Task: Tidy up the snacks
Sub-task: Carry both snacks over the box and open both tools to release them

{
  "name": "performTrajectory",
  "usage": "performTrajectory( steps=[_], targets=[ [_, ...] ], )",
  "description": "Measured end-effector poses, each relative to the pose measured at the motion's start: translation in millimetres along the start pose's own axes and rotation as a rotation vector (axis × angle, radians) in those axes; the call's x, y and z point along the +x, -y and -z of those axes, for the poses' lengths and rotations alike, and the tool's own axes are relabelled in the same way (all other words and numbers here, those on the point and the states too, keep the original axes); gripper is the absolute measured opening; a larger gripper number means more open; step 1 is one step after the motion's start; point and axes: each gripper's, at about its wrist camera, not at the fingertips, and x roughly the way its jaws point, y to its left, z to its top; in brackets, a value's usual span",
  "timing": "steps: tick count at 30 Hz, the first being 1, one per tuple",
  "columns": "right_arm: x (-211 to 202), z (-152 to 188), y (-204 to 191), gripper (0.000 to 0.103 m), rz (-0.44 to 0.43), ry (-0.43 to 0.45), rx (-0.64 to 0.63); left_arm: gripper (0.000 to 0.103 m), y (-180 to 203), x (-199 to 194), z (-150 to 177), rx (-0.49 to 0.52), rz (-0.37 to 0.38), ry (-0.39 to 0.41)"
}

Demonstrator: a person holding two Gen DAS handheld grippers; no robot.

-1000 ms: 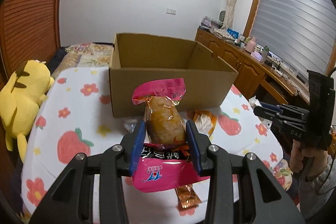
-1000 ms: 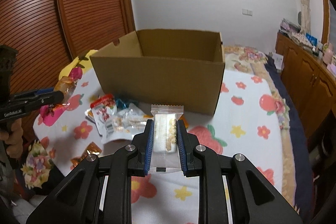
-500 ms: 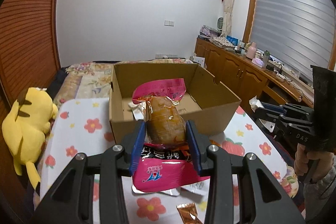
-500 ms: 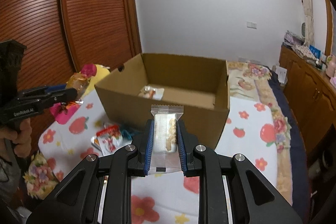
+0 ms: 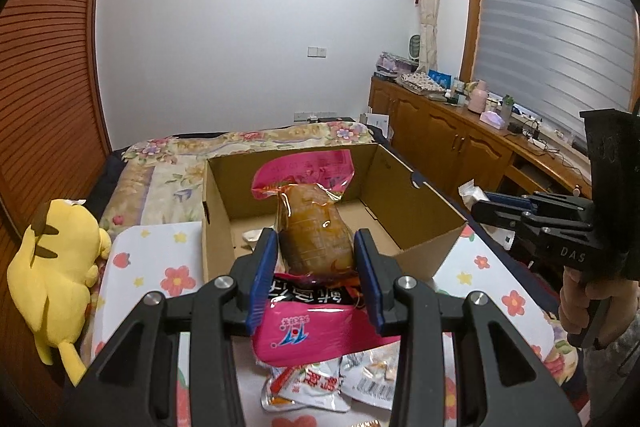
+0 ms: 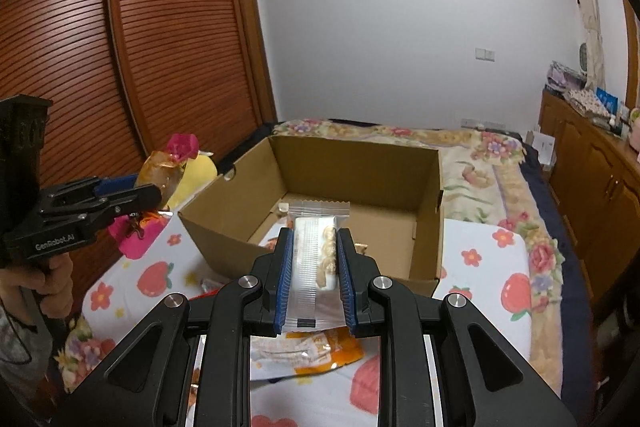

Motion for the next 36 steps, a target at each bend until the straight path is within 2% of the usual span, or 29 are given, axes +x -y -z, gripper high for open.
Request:
performTrajectory(
  steps=[11,15,20,36],
  targets=[
    [53,0,24,0.019,0.067,-0.068,0.039,0.038,-20,60,-4,-0.050,-0.031,-0.070],
    [67,0,32,0.019,0.095,-0.083,0.049,0.038,-24,68,-10,-0.073,-0.028,-0.078],
    [84,-7,40,0.019,0.132,-0.094,0.070,0.038,-25,79,-18,-0.069,-0.060,-0.070],
    [114,4,36,0.021,0.181,-0.163,0.027,0.039,-27,106,-6,-0.078,-0.122,-0.118]
  ],
)
